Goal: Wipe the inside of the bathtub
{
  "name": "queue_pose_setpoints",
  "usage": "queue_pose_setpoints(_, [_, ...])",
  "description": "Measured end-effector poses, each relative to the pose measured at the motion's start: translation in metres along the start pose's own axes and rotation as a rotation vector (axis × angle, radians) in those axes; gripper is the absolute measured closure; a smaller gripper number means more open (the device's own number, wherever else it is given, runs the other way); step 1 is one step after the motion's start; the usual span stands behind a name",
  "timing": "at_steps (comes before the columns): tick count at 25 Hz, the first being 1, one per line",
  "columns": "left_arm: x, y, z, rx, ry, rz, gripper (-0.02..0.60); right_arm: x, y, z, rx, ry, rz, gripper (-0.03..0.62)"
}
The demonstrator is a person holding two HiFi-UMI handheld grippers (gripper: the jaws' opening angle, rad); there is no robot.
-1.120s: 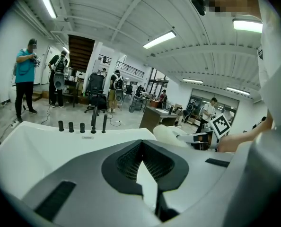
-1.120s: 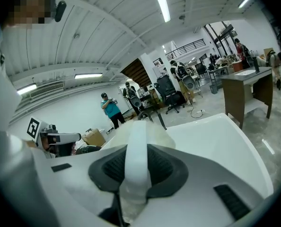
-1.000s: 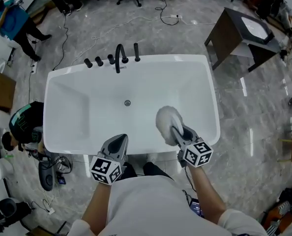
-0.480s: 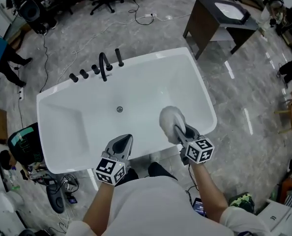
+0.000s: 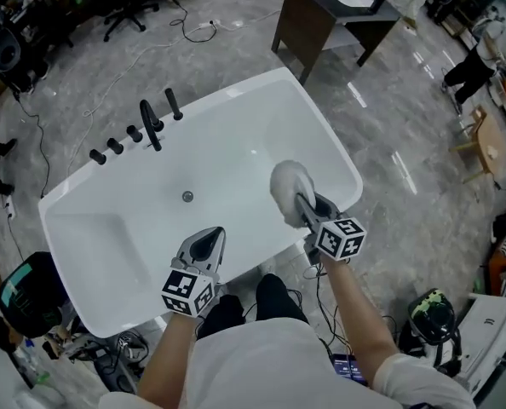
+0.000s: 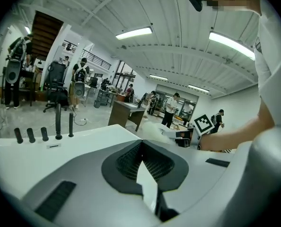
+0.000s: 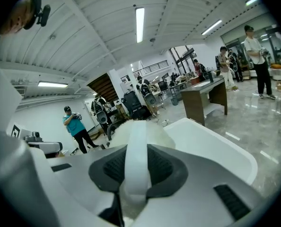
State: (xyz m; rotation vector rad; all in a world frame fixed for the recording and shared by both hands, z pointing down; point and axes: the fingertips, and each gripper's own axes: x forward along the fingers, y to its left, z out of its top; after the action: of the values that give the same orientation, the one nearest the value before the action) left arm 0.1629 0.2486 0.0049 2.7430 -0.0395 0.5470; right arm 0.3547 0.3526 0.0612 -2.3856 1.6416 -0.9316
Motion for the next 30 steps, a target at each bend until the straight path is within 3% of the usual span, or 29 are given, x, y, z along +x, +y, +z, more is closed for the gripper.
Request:
queue_pose_setpoints(7, [0.02, 0.032, -0.005, 0.03, 0.01, -0.058, 0.577, 0.034, -0.012, 0.009, 0.026, -0.062, -0.057, 0.499])
queue_pose_setpoints(14, [0.065, 0.058, 0.011, 0.025, -0.026, -0.028, 0.577, 0.089, -0.05, 0.029, -0.001, -0.113, -0.045, 0.499])
queue_pose_setpoints(21, [0.148, 0.076, 0.017, 0.008, -0.069, 0.013, 0.577, 0.16, -0.131, 0.042, -0.012, -0.139, -0.006, 0.499])
queue_pose_setpoints(30, [0.261, 0.111, -0.004, 0.026, -0.046, 0.077, 0.577, 0.256, -0.229, 0.046, -0.009, -0.157, 0.002, 0.499])
